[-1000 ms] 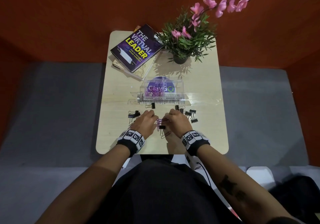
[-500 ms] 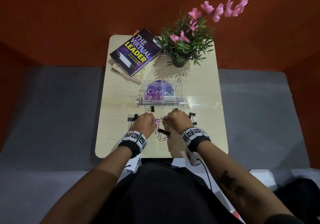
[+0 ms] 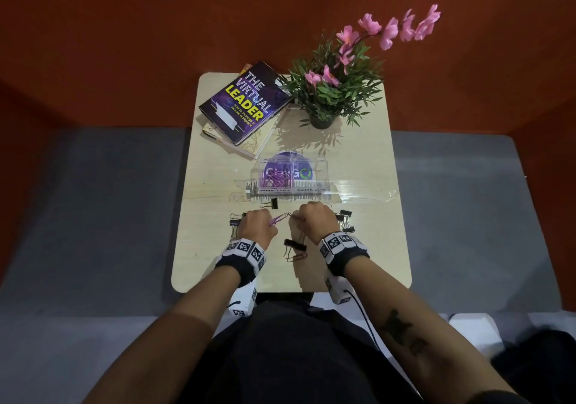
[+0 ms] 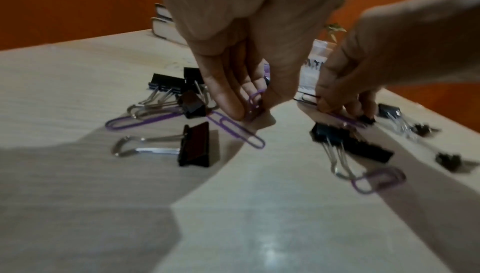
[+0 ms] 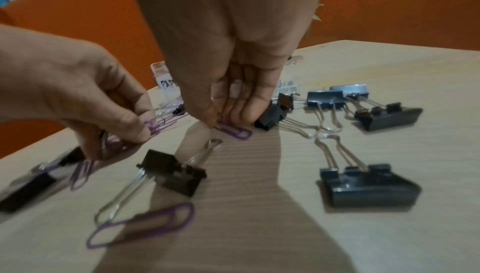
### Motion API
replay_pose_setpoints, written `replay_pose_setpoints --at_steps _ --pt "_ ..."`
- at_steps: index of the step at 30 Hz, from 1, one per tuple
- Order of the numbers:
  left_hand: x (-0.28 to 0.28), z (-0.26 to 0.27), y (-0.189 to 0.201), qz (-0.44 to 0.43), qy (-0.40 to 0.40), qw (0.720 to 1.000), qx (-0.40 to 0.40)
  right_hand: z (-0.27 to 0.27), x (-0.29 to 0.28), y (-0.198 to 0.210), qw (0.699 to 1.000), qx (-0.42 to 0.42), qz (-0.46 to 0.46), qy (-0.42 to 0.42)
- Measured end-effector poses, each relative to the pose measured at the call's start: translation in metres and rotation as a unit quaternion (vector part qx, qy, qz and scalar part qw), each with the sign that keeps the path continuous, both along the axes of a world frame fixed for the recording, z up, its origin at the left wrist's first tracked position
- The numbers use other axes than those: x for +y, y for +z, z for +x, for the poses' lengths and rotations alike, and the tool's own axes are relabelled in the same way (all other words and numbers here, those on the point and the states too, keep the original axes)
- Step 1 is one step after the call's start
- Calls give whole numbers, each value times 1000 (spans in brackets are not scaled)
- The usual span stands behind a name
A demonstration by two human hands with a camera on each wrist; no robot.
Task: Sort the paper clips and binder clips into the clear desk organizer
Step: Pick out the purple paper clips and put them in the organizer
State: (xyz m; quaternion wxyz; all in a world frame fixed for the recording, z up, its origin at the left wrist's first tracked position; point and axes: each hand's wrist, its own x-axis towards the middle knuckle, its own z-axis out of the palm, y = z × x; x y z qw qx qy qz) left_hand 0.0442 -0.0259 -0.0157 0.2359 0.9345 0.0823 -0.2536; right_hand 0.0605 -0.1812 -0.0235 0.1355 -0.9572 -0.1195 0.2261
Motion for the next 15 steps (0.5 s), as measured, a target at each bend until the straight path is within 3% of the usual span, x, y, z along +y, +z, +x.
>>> replay_pose_setpoints --at_steps 3,8,12,15 --pt "3 1 6 -61 80 995 -2 -1 -7 -2 998 10 47 -51" --pt "14 23 23 -126 127 978 -108 -1 -14 12 966 -37 193 -165" --pt "12 63 33 -141 186 958 -166 21 -5 39 953 -60 224 -194" --pt "8 80 30 -161 177 959 -150 43 10 54 953 -85 220 -189"
